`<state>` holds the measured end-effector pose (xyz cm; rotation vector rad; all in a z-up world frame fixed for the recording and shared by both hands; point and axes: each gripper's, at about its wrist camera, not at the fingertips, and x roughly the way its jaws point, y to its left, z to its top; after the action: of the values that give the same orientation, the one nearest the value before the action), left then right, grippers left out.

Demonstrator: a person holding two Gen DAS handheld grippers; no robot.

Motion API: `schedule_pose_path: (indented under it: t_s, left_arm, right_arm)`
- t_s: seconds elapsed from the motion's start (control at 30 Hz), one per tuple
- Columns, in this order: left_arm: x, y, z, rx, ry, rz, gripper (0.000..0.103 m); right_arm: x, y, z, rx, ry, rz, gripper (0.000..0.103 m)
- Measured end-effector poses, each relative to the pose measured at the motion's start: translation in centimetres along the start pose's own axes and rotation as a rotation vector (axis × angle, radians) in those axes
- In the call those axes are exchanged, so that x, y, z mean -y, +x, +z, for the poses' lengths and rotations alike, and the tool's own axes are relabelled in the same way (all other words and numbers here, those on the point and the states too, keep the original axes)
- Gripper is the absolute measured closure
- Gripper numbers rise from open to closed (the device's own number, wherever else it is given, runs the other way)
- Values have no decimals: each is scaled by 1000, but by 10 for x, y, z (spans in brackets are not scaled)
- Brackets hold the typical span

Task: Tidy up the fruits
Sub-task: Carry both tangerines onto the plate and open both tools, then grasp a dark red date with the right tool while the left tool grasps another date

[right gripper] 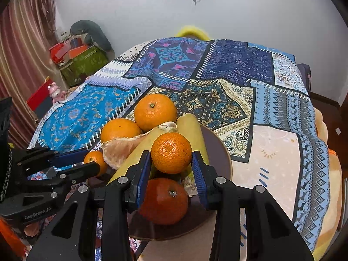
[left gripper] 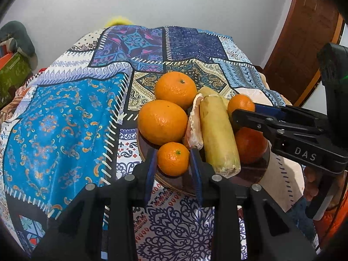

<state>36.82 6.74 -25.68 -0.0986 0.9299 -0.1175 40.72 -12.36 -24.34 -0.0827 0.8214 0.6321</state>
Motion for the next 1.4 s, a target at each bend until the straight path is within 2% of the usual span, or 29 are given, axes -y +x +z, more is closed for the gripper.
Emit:
schedule_pose_path:
  t_s: [0.27, 0.33, 0.4, 0.47, 0.57, 0.63, 0.73, 0.83, 0.93, 1.0, 1.17, 1.3, 1.4]
  left_arm:
    - [-4, -3, -1, 2, -26, 9, 72]
    - [-3, -9, -2, 12, -24, 15, 72]
    - [0, -17, -2, 37, -11, 42, 72]
    - [4, -28, -3, 56, 9, 62, 72]
    - [7, -45, -3, 71, 4, 48, 72]
    - [9, -58, -4, 87, 2, 49, 72]
    - [12, -79, -7, 111, 0, 48, 72]
    - [14, -98, -12, 125, 3, 48, 72]
    - [18, -113, -18, 134, 5, 46, 72]
    - [21, -124, -22, 140, 6, 44, 72]
    - [28, -144, -33, 148, 5, 34, 72]
    - [35, -154, -43, 143, 19, 34, 71]
    - [39, -159, -53, 134, 27, 36, 67]
  right_arm:
    - [0, -13, -1, 39, -8, 0, 56]
    - [-3, -20, -1, 49, -10, -8, 41]
    - [-5, -30, -2, 75, -15, -24, 36]
    - [-9, -38, -3, 84, -25, -29, 36]
    - [-16, -53, -4, 91, -38, -39, 29]
    - [-21, -64, -6, 104, -40, -49, 17]
    - [-26, -82, -12, 133, -25, -55, 7]
    - [-30, -100, -18, 148, -10, -56, 3]
    - [-36, -113, -24, 161, -24, -95, 0]
    - [-40, -120, -28, 162, -37, -122, 0]
    - [-45, -134, -39, 146, -16, -117, 0]
    - [-48, -139, -50, 130, 1, -196, 0]
    - [-47, -138, -59, 99, 2, -169, 0]
